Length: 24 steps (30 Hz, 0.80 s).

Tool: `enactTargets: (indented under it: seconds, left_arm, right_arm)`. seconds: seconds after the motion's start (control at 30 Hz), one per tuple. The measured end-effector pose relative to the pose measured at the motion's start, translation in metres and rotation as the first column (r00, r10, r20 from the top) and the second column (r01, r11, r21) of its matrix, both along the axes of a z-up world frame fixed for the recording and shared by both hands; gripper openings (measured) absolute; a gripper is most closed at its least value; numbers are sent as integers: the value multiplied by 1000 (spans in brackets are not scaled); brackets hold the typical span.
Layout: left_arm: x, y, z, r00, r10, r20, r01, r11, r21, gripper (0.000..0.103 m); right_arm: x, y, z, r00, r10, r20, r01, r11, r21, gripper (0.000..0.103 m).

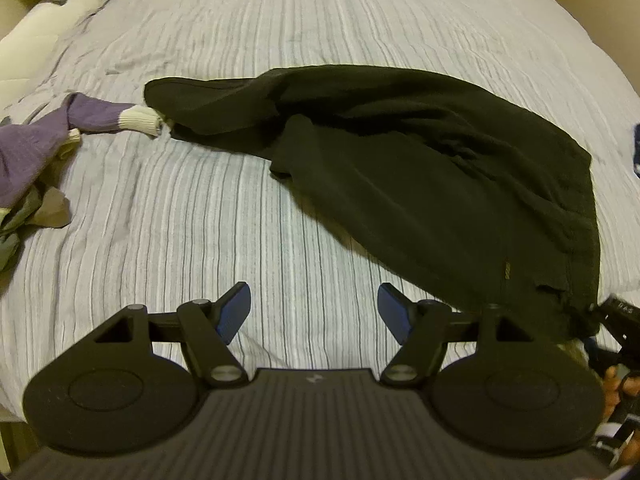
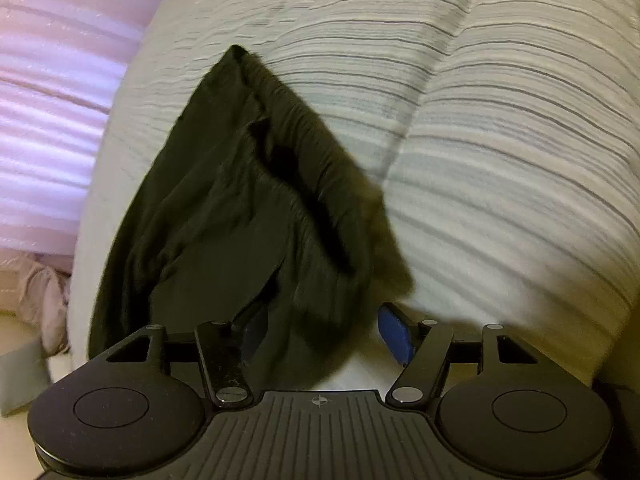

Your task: Fold clothes

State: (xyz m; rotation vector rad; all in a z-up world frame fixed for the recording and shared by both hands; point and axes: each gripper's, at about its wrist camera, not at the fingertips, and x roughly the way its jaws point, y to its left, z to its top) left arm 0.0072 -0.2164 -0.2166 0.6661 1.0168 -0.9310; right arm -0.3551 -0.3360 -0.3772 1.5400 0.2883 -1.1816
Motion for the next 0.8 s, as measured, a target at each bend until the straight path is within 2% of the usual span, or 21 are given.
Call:
enactTargets:
  seconds: [0.03, 0.13, 0.27, 0.43, 0.53, 0.6, 0.67, 0.7, 0.73, 0.77, 0.8]
  left_arm:
    - [-1, -2, 1, 1000, 12, 4, -12, 1000, -1, 67]
    - [-4, -8, 10, 998, 53, 21, -52, 999, -13, 67]
    - [-9, -15, 22, 993, 107, 43, -106, 994, -29, 67]
    - [-17, -25, 33, 984, 170, 62, -167, 985, -49, 67]
    - [-25, -30, 32, 979, 194, 55, -191, 980, -57, 67]
    - [-31, -35, 27, 978, 207, 41, -204, 977, -55, 67]
    - [-36, -40, 18, 976, 216, 19, -215, 975, -47, 67]
    - [-37, -44, 12, 976, 217, 9, -217, 975, -40, 67]
    - [-37, -48, 3, 976, 218, -2, -217, 976, -28, 67]
    - [-33, -52, -3, 976, 217, -6, -217, 976, -29, 67]
    - [-30, -56, -9, 976, 216, -10, -217, 976, -30, 67]
  right_arm:
    - [1, -8, 0, 1000, 4, 0, -4, 1000, 5, 16]
    - [2, -29, 14, 999, 50, 7, -50, 998, -27, 13]
    - [-14, -65, 79, 991, 134, 5, -131, 975, -179, 11]
    - [-75, -122, 172, 987, 149, -58, -160, 910, -384, 10]
    - [-124, -148, 201, 977, 136, -165, -195, 882, -429, 11]
    - [-151, -159, 196, 969, 80, -234, -170, 902, -397, 11]
    - [-173, -173, 168, 959, 55, -278, -134, 953, -273, 14]
    - [-181, -180, 148, 956, 45, -290, -104, 976, -193, 28]
    - [-189, -187, 128, 952, 36, -302, -73, 991, -111, 47]
    - [-193, -186, 115, 948, 21, -318, -49, 996, -80, 56]
    - [-195, -184, 103, 943, 6, -334, -27, 998, -58, 60]
